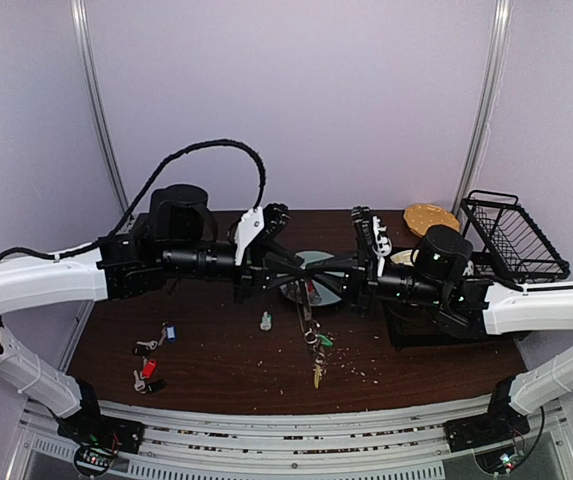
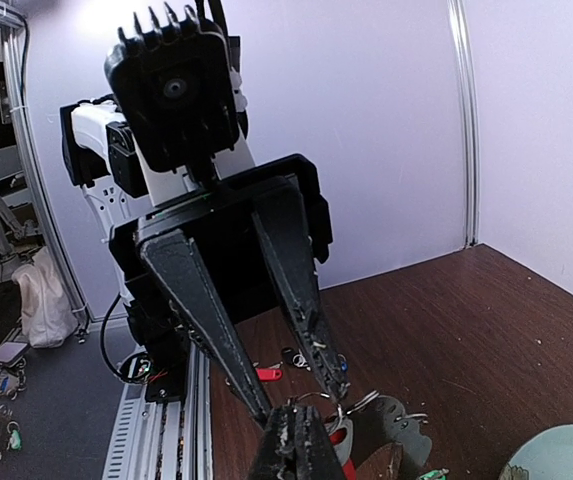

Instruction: Put the keys on the keyring

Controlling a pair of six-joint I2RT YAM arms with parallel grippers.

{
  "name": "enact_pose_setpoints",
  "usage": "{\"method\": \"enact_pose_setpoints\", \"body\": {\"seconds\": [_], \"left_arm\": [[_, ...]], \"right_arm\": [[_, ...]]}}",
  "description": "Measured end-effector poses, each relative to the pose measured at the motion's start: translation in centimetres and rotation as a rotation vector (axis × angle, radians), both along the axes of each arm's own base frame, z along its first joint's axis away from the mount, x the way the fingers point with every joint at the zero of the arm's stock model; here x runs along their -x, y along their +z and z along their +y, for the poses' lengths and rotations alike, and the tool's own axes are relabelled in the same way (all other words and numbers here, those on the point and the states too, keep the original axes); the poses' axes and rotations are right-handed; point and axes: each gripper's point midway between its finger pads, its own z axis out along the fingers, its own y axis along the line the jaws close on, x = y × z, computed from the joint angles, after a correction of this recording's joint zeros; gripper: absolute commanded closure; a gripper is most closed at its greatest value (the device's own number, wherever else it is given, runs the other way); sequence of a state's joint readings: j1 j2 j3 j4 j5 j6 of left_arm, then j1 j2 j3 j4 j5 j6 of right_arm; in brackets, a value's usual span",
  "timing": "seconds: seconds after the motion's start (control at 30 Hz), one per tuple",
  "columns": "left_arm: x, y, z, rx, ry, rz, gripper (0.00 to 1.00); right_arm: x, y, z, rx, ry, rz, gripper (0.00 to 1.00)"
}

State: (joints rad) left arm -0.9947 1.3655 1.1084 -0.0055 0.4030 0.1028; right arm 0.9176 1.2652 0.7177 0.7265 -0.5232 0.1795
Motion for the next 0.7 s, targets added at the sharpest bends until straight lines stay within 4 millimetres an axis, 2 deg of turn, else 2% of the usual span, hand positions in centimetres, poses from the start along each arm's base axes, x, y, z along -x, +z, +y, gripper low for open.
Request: {"method": "enact_pose_setpoints", "body": {"seconds": [0.23, 0.7], "left_arm": [[-0.5, -0.4, -0.5, -0.033, 0.004, 0.007, 1.0], [-1.1, -0.9, -0.2, -0.09, 0.02, -0.017, 1.0]], "right_arm": [[-0.6, -0.2, -0.1, 0.019, -0.024, -0.003, 1.0], [-0.9, -0.9, 0.0, 0.08, -0.031, -0.041, 1.0]]}}
